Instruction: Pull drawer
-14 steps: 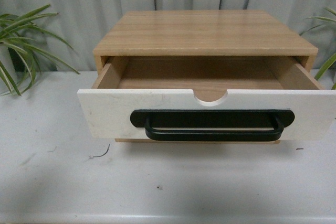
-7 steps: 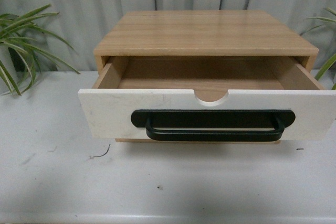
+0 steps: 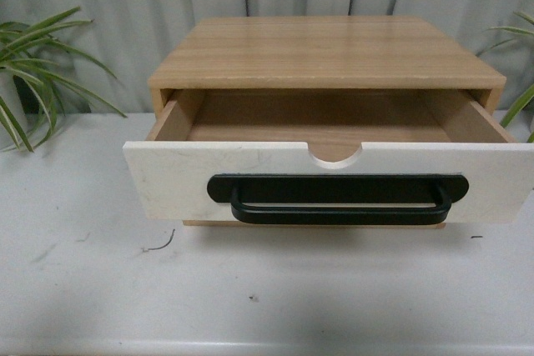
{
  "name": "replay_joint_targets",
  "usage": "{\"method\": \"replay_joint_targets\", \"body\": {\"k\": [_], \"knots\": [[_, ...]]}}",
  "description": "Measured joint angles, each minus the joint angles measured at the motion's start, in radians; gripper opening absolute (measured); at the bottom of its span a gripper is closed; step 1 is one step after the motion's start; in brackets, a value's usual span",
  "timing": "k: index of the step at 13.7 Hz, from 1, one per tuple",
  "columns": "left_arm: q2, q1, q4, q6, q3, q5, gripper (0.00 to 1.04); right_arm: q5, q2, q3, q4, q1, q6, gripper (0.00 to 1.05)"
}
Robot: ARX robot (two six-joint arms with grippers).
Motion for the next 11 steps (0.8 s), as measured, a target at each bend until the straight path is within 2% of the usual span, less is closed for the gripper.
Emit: {"method": "replay_joint_targets", "body": {"k": [1, 2, 6, 7, 8, 11], "knots": [[-0.002, 0.0, 0.003, 0.0, 0.004, 0.0, 0.02, -0.005, -0.093, 0.001, -0.157, 0.0, 0.001, 0.02], [-0.002, 0.0, -0.004, 0.0, 0.0, -0.003, 0.02, 0.0, -0.169, 0.001, -0.171, 0.0, 0.001, 0.02], [-0.002, 0.0, 0.0, 0.003, 0.0, 0.0, 0.02, 0.0, -0.167, 0.001, -0.18, 0.0, 0.0, 0.02], [-0.002, 0.0, 0.0, 0.003, 0.0, 0.0, 0.16, 0.0, -0.167, 0.001, -0.18, 0.0, 0.0, 0.15], [-0.002, 0.0, 0.0, 0.003, 0.0, 0.0, 0.34, 0.0, -0.167, 0.001, -0.18, 0.0, 0.0, 0.32], [-0.002, 0.0, 0.0, 0.003, 0.0, 0.0, 0.75, 0.0, -0.167, 0.001, -0.18, 0.0, 0.0, 0.75]]}}
